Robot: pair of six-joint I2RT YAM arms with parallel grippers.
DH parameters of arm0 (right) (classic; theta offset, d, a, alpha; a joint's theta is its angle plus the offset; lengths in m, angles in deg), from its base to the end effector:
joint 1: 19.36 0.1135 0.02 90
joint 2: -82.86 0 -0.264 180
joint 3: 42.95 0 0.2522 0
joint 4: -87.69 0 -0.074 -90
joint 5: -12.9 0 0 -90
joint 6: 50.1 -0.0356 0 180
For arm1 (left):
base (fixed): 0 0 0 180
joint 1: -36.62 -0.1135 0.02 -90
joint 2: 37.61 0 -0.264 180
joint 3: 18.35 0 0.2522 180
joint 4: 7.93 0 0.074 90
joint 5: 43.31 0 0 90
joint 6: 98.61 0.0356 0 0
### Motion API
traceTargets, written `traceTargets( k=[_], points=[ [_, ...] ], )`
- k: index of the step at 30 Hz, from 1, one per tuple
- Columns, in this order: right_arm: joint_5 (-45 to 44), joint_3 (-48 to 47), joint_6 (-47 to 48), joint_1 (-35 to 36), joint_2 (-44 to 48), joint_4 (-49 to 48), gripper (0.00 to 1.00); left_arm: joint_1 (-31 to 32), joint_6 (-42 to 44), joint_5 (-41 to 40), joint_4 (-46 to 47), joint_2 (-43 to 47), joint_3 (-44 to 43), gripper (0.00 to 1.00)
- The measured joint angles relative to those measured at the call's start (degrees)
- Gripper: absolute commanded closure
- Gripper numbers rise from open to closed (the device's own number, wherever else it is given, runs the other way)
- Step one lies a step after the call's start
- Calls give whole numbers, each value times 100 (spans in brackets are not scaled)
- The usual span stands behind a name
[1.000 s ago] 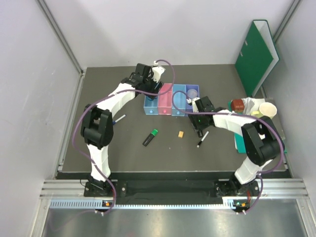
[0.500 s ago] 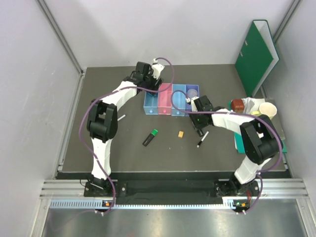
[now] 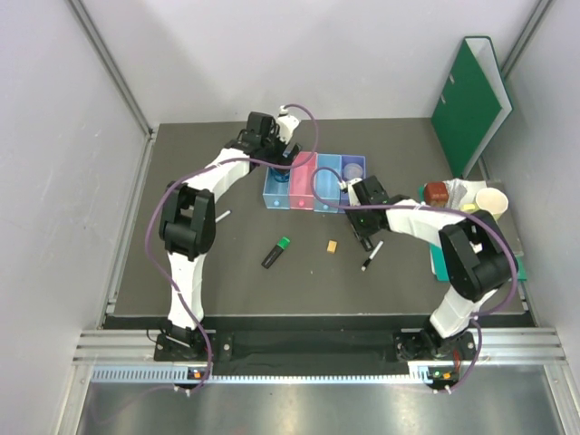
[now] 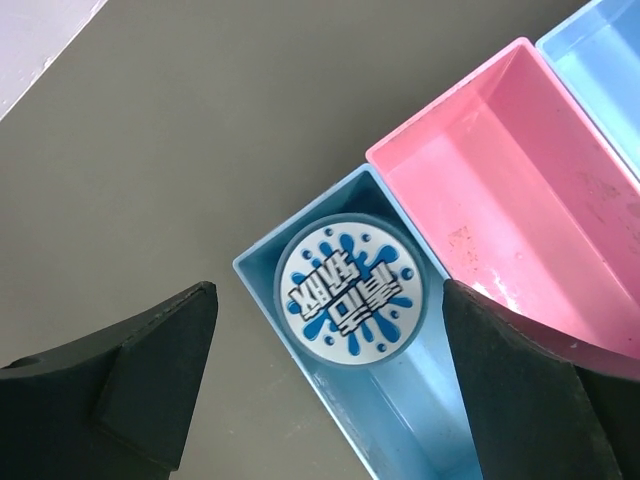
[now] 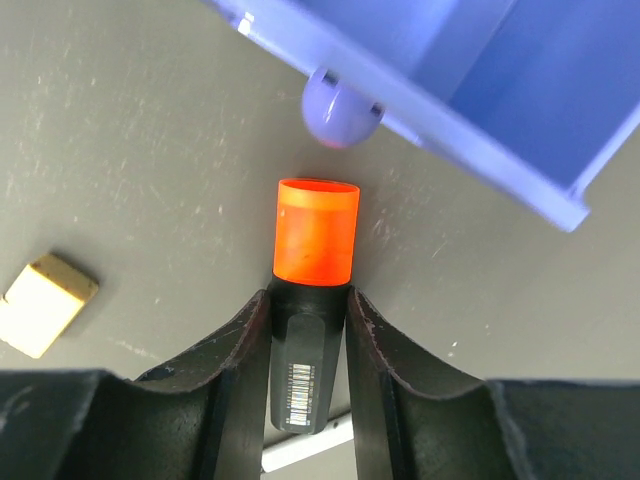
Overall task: Sort the stationery into containers
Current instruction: Pick up the pen from the center of the board, then place the pen in the storage box.
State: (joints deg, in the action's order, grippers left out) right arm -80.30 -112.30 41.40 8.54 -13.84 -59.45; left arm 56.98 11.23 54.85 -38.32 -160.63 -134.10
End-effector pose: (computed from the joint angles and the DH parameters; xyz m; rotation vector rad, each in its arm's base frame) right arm 0.2919 0.1523 0.1648 -0.6464 2.5407 0.0879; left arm 0.4675 -0.1789 0.2362 0.8375 2.0616 -0.1636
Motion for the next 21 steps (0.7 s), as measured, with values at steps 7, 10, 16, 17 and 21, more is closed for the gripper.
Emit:
traceTargets(
  k=[7, 10, 16, 17, 21],
  points=[
    [48, -4, 101, 87, 435, 562, 85, 0, -61, 140, -114, 374, 258, 1],
    [138, -57, 140, 98, 750, 769, 85, 4, -48, 212, -229, 929, 614, 1],
    [356, -195, 153, 125, 1158, 848, 85, 48, -15, 313, -581, 2420, 1733, 1],
    [389, -223, 153, 131, 1189, 848, 85, 76, -15, 302, -632, 2686, 2015, 1],
    [470, -518, 181, 136, 1207, 883, 85, 278, -15, 256, -866, 3421, 3040, 1]
  ],
)
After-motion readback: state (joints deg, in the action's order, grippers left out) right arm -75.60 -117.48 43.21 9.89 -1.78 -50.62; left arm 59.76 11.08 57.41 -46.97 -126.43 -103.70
